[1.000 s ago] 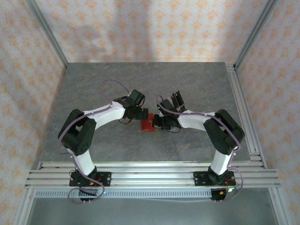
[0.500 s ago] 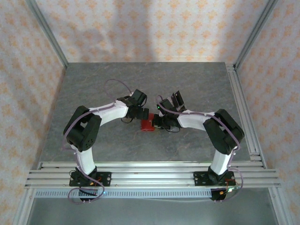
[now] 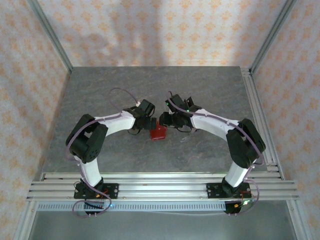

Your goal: Put the credit cards into the card holder

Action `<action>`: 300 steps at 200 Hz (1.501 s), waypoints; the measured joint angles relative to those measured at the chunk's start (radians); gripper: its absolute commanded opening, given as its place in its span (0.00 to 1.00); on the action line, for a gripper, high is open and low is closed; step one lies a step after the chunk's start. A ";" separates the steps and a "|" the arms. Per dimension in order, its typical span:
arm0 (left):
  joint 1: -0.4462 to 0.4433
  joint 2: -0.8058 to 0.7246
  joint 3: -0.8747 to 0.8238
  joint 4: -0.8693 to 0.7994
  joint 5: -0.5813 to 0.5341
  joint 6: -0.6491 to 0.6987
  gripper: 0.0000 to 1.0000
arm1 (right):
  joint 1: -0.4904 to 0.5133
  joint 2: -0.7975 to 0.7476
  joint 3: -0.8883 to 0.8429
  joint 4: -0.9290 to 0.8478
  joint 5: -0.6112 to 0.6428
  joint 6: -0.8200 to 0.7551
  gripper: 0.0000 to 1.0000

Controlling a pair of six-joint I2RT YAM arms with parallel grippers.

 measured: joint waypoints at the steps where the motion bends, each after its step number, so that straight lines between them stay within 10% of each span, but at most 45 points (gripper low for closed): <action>1: 0.000 0.000 0.000 0.000 0.000 0.000 0.96 | 0.000 0.002 0.002 -0.003 0.002 -0.002 0.38; 192: 0.000 -0.002 -0.011 0.018 -0.002 -0.014 0.96 | 0.001 0.175 0.126 -0.151 0.077 -0.126 0.14; 300: 0.000 -0.002 -0.011 0.018 -0.002 -0.017 0.95 | 0.001 0.175 0.150 -0.161 0.083 -0.129 0.23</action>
